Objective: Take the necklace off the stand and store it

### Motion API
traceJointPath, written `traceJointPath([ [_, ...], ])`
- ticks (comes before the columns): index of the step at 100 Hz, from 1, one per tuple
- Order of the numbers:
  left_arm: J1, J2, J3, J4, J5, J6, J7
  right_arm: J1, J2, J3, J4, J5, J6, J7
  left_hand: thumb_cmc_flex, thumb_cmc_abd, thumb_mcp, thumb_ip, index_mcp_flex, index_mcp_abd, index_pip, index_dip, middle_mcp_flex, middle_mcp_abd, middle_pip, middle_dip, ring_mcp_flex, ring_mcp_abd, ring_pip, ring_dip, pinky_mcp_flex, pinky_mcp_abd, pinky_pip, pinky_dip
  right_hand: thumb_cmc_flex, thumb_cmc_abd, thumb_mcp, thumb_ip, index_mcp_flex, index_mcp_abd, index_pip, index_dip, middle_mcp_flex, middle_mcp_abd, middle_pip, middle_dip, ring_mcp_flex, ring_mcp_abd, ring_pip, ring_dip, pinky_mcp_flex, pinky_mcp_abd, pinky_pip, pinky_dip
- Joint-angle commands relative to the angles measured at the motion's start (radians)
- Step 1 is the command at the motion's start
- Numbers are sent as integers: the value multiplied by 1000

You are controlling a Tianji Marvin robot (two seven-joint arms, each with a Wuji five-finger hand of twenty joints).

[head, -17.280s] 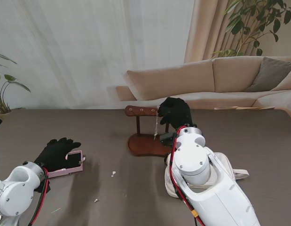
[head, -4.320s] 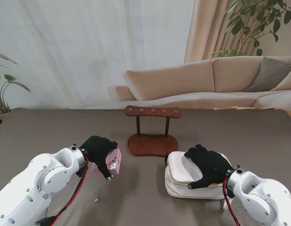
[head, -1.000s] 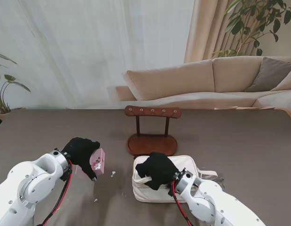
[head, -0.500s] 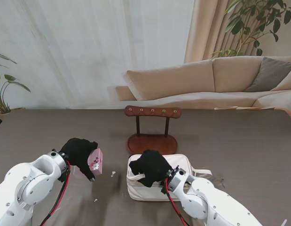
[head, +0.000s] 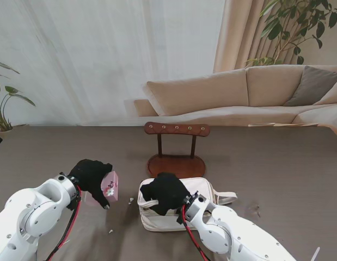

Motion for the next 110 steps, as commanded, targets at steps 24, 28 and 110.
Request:
traceJointPath([
  [24,5,-4,0,-2,-6,9,-16,-1,-26,-17,0,39,7,25,533,150,527,-10,112,-175,643,63,118,-98,160,81,90,-143,128,3,0,27,68,20,22,58,105,52,24,-112,20,-3,37,-15,13,6,23,-17,-47,-14,-30,-23,17,8],
  [28,4,-4,1,-1,-7,9,-17,-1,-24,-15,-1,36,9,27,533,150,527,-10,112,-175,643,63,117,-100,159,81,90,-145,128,3,-1,27,68,20,20,58,105,51,24,-112,20,-3,36,-15,13,6,23,-16,-49,-15,-33,-22,17,7],
  [110,-30,-1,33,25,-19,5,-33,-74,71,202,-100,-153,-45,185,535,152,521,-9,112,-175,642,62,117,-97,159,81,91,-145,127,3,-2,28,68,20,-188,155,45,229,-222,26,-283,92,-283,1,-29,-134,-190,2,-275,-82,-229,88,-45,25],
])
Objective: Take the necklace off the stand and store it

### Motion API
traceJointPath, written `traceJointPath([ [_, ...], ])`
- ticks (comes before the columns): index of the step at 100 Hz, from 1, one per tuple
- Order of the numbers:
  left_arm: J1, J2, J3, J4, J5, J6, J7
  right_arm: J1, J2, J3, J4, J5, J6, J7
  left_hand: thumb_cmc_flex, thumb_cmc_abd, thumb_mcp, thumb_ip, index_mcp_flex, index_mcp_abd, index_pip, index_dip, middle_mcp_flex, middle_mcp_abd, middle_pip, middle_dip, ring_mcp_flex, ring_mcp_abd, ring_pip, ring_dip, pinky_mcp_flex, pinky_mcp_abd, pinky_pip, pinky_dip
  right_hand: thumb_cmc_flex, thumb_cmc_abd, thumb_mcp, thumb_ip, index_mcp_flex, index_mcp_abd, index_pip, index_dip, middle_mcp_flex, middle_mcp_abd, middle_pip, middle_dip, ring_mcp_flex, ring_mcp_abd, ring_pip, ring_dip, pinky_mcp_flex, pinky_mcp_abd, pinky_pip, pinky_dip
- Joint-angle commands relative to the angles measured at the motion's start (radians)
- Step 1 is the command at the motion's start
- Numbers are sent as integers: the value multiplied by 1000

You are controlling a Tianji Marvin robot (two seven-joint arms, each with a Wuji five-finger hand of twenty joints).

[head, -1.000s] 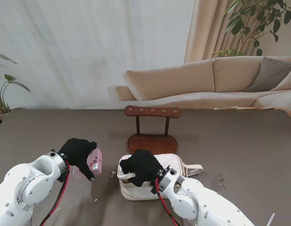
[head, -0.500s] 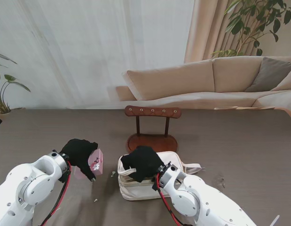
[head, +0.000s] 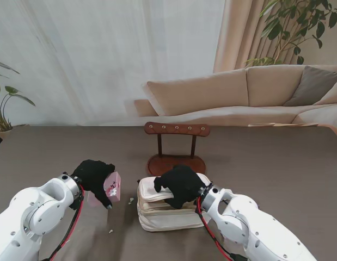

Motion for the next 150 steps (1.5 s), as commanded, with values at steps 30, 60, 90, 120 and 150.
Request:
traceJointPath([
  [30,-12,-1,15,6,-7,0,-29,-10,15,54,-2,-3,6,67,535,152,522,-9,112,-175,642,63,118,-97,158,80,90,-143,128,4,-2,30,68,21,113,44,70,-139,36,-66,219,-112,93,-22,30,12,71,-27,64,4,-141,11,43,36],
  [60,-21,-1,33,1,-13,-8,-25,20,-2,66,-28,108,44,151,535,152,522,-9,112,-175,642,63,117,-97,158,80,91,-142,128,4,-2,30,68,21,176,101,80,-143,107,-82,294,-15,220,-8,91,117,196,-17,231,84,-28,0,118,61],
  [90,-40,-1,62,0,-23,-24,-19,78,-17,55,-44,206,135,223,535,152,521,-10,112,-175,642,63,118,-97,158,80,91,-142,128,3,-2,30,68,21,198,123,72,-146,92,-65,318,63,250,3,165,179,199,-11,450,136,40,1,162,104],
  [120,-54,-2,83,-20,-29,-48,-13,148,-27,23,-24,256,210,267,535,153,521,-9,112,-175,641,62,117,-98,158,80,90,-142,127,3,-3,28,69,21,204,125,73,-146,93,-63,319,81,258,10,180,192,200,-22,528,151,72,8,175,129],
  [150,-71,-3,118,-48,-42,-77,-9,198,-31,-5,16,311,238,309,534,154,520,-10,111,-176,641,62,117,-100,158,80,90,-144,128,3,-3,28,69,21,206,129,66,-145,87,-50,315,82,254,16,175,189,197,-18,532,146,68,13,171,137],
])
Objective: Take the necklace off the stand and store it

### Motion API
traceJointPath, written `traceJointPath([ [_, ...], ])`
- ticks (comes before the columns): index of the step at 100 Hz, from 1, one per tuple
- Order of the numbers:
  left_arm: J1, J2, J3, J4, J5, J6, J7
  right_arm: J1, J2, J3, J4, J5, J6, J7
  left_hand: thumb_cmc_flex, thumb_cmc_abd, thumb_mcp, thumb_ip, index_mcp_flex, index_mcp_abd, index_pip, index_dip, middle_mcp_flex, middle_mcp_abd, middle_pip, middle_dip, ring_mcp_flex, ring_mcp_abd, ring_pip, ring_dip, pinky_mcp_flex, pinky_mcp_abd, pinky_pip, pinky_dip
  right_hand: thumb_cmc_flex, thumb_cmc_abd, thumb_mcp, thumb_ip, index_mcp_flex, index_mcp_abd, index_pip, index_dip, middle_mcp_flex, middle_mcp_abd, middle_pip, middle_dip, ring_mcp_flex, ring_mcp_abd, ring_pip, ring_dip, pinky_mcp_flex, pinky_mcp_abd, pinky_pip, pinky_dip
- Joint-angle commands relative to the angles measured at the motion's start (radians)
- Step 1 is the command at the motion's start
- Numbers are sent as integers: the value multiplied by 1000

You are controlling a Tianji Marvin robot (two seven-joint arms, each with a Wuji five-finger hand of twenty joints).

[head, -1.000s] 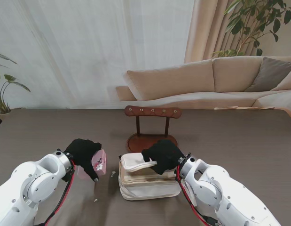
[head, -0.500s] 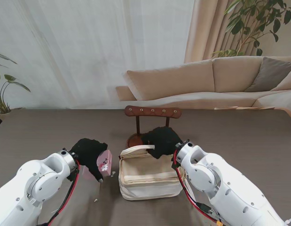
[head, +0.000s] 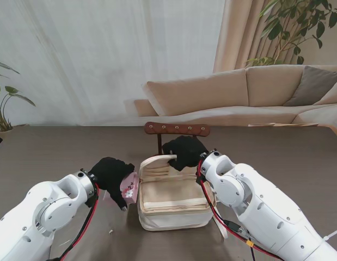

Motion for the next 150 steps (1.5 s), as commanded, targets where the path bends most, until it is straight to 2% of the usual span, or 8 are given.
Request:
traceJointPath([
  [1,-7,-5,9,-20,-6,-10,-16,8,-5,-2,8,7,6,21,534,154,520,-10,111,-176,641,62,117,-101,158,80,90,-145,127,3,-3,27,61,21,63,66,66,8,13,-32,81,43,36,18,16,15,33,-6,35,11,68,12,49,35],
  [31,-37,-7,55,-21,-34,-27,-6,39,-11,-15,29,59,52,57,533,156,518,-10,111,-178,640,61,116,-97,157,79,90,-144,127,2,-3,28,62,22,68,73,57,11,8,-19,76,39,36,22,13,11,34,-6,37,8,69,17,46,41],
  [48,-78,-10,100,1,-57,-31,3,36,-12,-7,9,112,89,93,533,159,515,-11,110,-179,639,60,116,-98,156,77,90,-143,126,2,-3,28,64,24,72,74,54,13,8,-6,75,38,40,28,15,8,34,-3,50,12,75,23,48,47],
  [60,-97,-11,124,7,-68,-36,7,38,-9,0,-7,114,113,115,533,159,513,-11,110,-181,638,60,116,-98,155,77,90,-144,127,2,-4,29,66,25,72,73,52,14,11,-1,74,36,49,28,15,5,36,-11,70,20,90,26,53,51],
  [86,-88,-9,124,-11,-67,-39,-3,54,-1,-4,-30,114,185,170,534,160,511,-11,110,-183,636,59,117,-98,154,76,91,-144,128,3,-3,29,68,26,74,64,57,14,25,22,63,29,66,37,3,-2,34,-10,97,31,107,38,52,55],
  [108,-84,-10,121,-10,-69,-41,2,52,1,-4,-42,131,198,194,534,162,510,-11,110,-183,636,59,116,-97,154,76,90,-143,129,4,-4,31,69,27,75,63,59,14,30,29,57,30,71,38,-4,-3,33,-10,98,31,108,41,50,56],
  [150,-234,-24,274,107,-130,-45,57,28,8,22,-93,152,190,224,533,175,500,-14,107,-191,630,55,111,-97,149,74,86,-145,122,-3,-15,27,76,33,75,67,55,14,29,30,51,33,70,37,-11,-1,34,-15,96,30,108,39,48,59],
])
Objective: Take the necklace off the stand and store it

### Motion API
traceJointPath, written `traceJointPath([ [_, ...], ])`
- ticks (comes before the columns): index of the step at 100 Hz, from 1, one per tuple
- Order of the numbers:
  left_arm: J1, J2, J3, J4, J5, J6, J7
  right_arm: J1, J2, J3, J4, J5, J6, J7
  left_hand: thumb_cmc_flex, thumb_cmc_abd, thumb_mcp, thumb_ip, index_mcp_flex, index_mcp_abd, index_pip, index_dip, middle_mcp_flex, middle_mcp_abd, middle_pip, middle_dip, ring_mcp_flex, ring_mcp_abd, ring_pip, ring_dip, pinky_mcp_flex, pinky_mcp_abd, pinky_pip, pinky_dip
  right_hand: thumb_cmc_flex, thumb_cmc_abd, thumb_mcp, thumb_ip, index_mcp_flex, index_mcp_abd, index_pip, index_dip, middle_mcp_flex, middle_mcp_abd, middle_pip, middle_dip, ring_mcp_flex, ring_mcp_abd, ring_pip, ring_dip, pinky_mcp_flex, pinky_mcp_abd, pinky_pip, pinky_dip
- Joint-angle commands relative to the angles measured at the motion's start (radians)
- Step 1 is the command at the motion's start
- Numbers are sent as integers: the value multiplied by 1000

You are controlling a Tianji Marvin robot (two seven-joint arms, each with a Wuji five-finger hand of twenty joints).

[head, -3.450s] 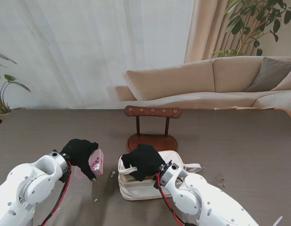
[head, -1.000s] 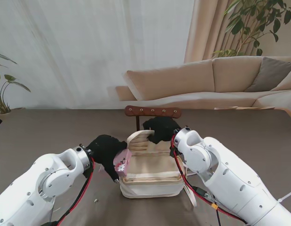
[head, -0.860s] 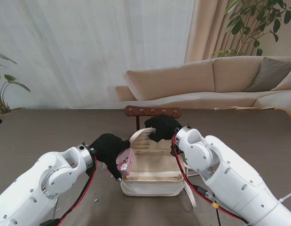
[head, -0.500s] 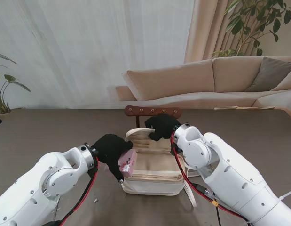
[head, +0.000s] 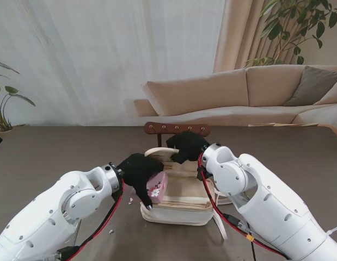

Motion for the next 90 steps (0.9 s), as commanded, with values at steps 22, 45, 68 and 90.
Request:
traceJointPath([
  [22,-79,-28,77,58,-34,-4,27,0,0,10,-23,34,3,38,534,195,485,-17,99,-202,624,51,102,-98,144,75,86,-146,112,-5,-27,-27,69,32,49,54,54,16,31,-51,43,26,58,19,-10,2,33,-28,31,14,111,30,49,35],
  [45,-114,-37,142,99,-42,-8,67,-8,0,19,-22,65,-15,41,527,210,480,-17,90,-209,626,52,92,-108,143,82,85,-153,113,-5,-48,-33,98,49,47,54,53,16,33,-56,40,29,59,19,-10,3,33,-30,32,14,109,26,47,36],
  [68,-111,-31,154,87,-33,-34,52,26,0,5,8,60,-15,51,522,210,484,-15,92,-222,626,52,89,-120,141,83,86,-161,113,-5,-57,-42,102,53,48,59,49,17,30,-65,37,33,56,17,-12,5,32,-31,27,12,107,21,45,37],
  [90,-118,-30,163,79,-33,-49,45,49,-1,-7,32,74,-45,57,516,210,483,-12,95,-243,623,50,88,-139,137,78,87,-171,112,-5,-61,-58,101,53,49,70,36,19,21,-98,40,46,44,9,-9,13,34,-37,18,9,95,-1,43,39],
])
